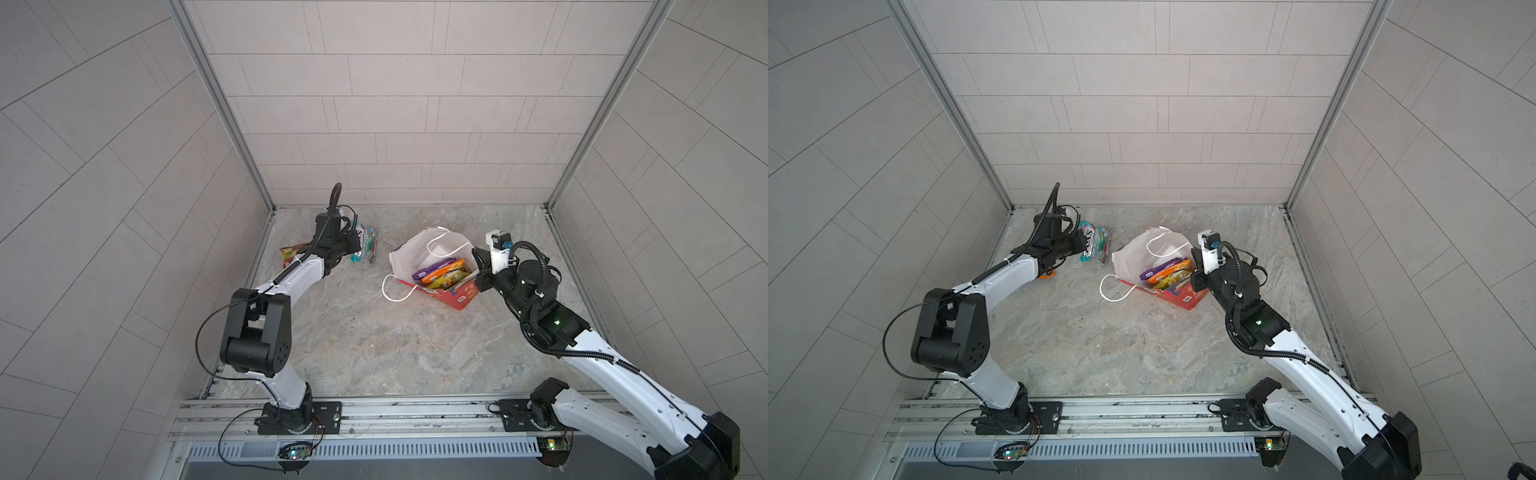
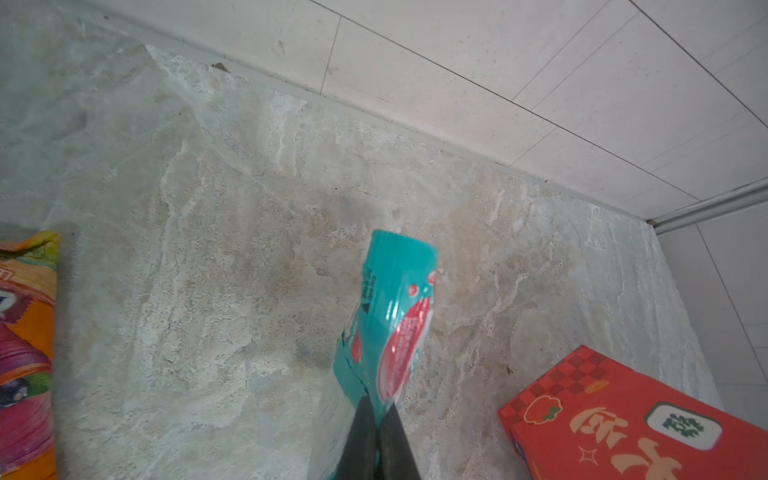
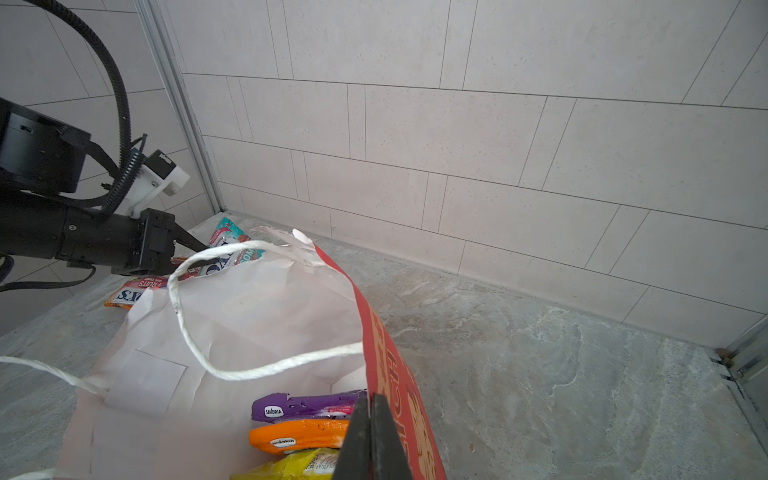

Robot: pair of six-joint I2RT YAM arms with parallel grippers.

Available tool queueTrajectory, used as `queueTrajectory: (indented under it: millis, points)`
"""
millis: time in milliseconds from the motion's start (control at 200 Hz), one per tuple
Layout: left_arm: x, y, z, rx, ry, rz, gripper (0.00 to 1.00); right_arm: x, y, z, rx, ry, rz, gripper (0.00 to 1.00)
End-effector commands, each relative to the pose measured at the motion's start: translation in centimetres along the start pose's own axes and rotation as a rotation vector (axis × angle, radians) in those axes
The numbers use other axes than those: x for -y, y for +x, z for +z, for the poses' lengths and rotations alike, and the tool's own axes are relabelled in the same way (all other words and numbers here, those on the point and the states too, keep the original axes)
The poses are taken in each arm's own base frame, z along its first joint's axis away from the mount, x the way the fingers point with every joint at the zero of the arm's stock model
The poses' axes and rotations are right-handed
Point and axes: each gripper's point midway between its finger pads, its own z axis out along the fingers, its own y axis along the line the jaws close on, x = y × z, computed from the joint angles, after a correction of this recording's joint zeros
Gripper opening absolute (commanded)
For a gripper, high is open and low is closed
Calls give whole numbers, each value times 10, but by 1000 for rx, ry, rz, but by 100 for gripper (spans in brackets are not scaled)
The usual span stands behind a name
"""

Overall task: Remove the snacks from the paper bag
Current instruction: 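Carry the teal packet away from the bag and lower it beside the orange packet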

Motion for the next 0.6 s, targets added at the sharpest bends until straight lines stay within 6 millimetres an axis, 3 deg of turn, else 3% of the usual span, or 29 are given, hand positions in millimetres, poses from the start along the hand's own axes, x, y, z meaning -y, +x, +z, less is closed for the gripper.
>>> queueTrajectory:
  millis: [0, 135, 400, 595]
  points:
    - [-16, -9, 4, -19, 3, -68, 0, 2, -27, -10, 100, -4, 16, 0]
    - [-43, -1, 8, -111, -111, 2, 0, 1, -26, -9, 101, -9, 20, 0]
    - [-60, 26, 17, -442, -169, 251, 0, 1, -24, -7, 95, -9, 20, 0]
    - [-75, 28, 12, -518, -230, 398, 0, 2, -23, -6, 93, -5, 21, 0]
